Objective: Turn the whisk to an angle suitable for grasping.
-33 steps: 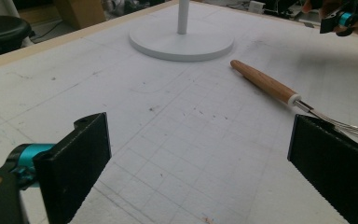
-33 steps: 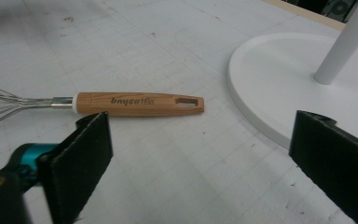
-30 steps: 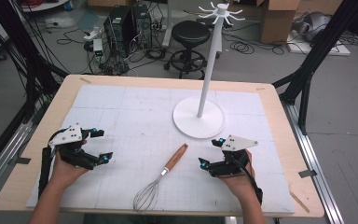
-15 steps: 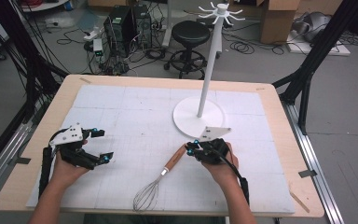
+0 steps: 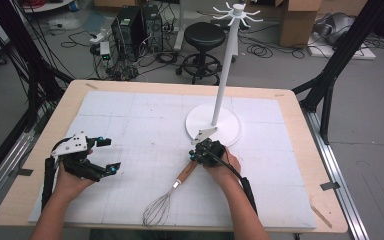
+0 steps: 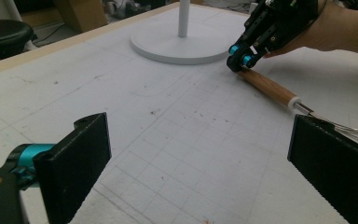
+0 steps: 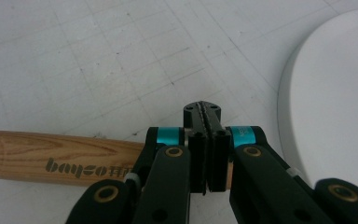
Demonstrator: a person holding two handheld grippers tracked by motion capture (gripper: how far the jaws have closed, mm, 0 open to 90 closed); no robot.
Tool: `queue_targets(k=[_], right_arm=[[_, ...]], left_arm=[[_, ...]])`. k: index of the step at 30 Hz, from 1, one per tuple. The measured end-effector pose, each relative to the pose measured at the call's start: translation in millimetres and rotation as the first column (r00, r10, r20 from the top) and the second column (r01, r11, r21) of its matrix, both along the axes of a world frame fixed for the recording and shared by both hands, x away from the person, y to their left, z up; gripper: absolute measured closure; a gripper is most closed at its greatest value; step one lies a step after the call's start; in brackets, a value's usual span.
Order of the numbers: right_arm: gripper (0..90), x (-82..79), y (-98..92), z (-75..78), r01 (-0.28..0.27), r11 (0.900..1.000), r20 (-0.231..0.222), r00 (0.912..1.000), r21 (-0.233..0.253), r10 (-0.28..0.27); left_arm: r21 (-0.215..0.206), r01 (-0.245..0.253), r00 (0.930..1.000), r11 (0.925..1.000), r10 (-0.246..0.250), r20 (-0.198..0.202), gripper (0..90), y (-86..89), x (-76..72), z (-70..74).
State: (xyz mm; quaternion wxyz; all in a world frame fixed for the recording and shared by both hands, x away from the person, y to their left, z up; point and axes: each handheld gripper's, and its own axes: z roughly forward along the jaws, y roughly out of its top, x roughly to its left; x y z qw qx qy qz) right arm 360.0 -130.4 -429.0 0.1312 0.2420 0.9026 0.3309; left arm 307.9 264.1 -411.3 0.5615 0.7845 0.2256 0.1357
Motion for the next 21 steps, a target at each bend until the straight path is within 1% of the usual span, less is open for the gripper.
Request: queue_targets(k=[4, 5, 6, 7, 9, 11, 13, 14, 18, 21], right_arm=[[89.5, -2.1, -5.9, -0.1, 0.013, 1.0, -0.014, 0.9998, 0.004, -0.012], [89.5, -2.1, -8.0, -0.6, 0.014, 1.0, -0.007, 0.9999, 0.005, -0.014], [89.5, -2.9, -9.7, -1.0, 0.025, 1.0, -0.014, 0.9996, 0.011, -0.025], [89.5, -3.7, -13.8, -1.2, 0.034, 0.999, -0.019, 0.9993, 0.007, -0.033], [89.5, -4.9, -14.9, -1.1, 0.04, 0.999, -0.023, 0.9989, 0.01, -0.04], [89.6, -9.8, -17.5, 0.6, 0.035, 0.999, -0.011, 0.9993, -0.01, -0.035], [89.5, -11.5, -18.6, 0.9, 0.032, 0.999, -0.004, 0.9995, -0.012, -0.032], [89.5, -13.2, -20.4, 0.8, 0.028, 1.0, -0.001, 0.9996, -0.01, -0.028], [89.5, -20.3, -30.0, -1.0, 0.042, 0.999, 0.0, 0.9991, 0.018, -0.042], [89.5, -26.5, -36.3, -1.5, 0.05, 0.998, -0.009, 0.9987, 0.029, -0.05]], left_arm=[[0.003, -0.001, 1.0, 1.0, 0.001, 0.0, 6.5, -0.6, -0.2, -0.1], [0.001, 0.0, 1.0, 1.0, 0.0, 0.001, 6.5, -0.8, -0.4, 0.1], [0.002, -0.002, 1.0, 1.0, 0.002, 0.0, 6.5, -0.9, -0.8, 0.4], [0.004, -0.003, 1.0, 1.0, 0.003, 0.003, 6.5, -0.8, -0.9, 0.6], [0.001, -0.004, 1.0, 1.0, 0.004, 0.001, 6.5, -1.3, -1.1, 0.4], [0.007, 0.001, 1.0, 1.0, -0.001, 0.002, 6.5, -1.3, -0.6, 0.3], [0.006, 0.001, 1.0, 1.0, -0.001, 0.002, 6.5, -1.3, -0.5, 0.2], [0.005, 0.0, 1.0, 1.0, 0.0, 0.002, 6.5, -1.3, -0.6, 0.2], [0.008, 0.006, 1.0, 1.0, -0.006, 0.001, 6.5, -1.3, -0.2, 0.3], [0.006, 0.001, 1.0, 1.0, -0.001, 0.003, 6.5, -2.1, -0.6, 0.0]])
